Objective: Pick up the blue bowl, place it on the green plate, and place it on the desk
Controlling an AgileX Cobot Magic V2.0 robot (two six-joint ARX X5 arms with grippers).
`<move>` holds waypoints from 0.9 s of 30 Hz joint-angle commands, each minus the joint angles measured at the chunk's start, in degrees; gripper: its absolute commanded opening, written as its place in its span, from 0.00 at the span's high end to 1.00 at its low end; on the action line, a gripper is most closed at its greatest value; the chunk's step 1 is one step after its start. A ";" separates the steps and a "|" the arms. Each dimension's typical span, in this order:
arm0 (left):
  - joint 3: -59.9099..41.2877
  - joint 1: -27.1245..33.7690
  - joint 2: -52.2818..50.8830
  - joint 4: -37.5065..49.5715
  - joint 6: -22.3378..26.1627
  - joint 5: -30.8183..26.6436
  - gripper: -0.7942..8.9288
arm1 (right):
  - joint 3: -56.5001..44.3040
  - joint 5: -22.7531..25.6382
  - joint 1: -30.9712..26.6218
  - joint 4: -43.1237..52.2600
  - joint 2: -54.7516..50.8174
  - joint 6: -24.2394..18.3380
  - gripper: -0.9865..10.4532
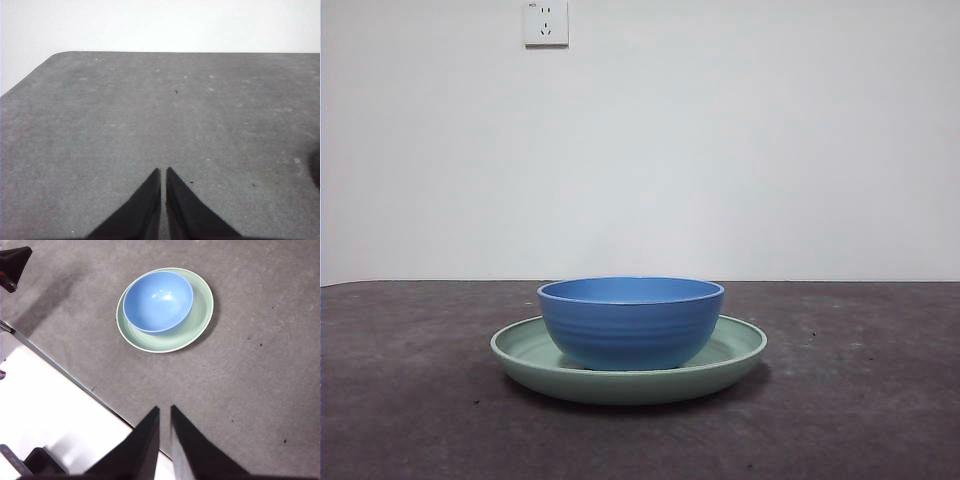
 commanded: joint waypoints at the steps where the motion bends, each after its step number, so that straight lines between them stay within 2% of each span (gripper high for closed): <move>1: -1.16 0.09 -0.11 -0.37 -0.13 -0.22 0.90 | 0.48 0.00 0.50 -1.62 0.22 -0.35 0.89; 5: -1.16 0.09 -0.11 -0.37 -0.13 -0.24 0.90 | 0.48 0.00 -1.14 -1.36 -0.98 -0.66 0.89; 7: -1.16 0.09 -0.11 -0.37 -0.13 -0.24 0.90 | 0.11 0.00 -3.96 0.66 -2.43 -3.04 0.89; 11: -1.16 0.09 -0.11 -0.37 -0.13 -0.24 0.90 | -5.70 0.09 -11.65 12.35 -7.89 -5.53 0.89; 17: -1.16 0.09 -0.11 -0.37 -0.13 -0.24 0.90 | -26.43 0.15 -22.14 37.13 -18.93 -13.11 0.89; 22: -1.16 0.09 -0.11 -0.37 -0.15 -0.22 0.90 | -44.98 0.15 -27.91 52.57 -26.97 -13.40 0.89; 27: -1.16 0.09 -0.11 -0.37 -0.15 -0.24 0.90 | -58.49 0.57 -30.71 61.07 -32.92 -13.40 0.89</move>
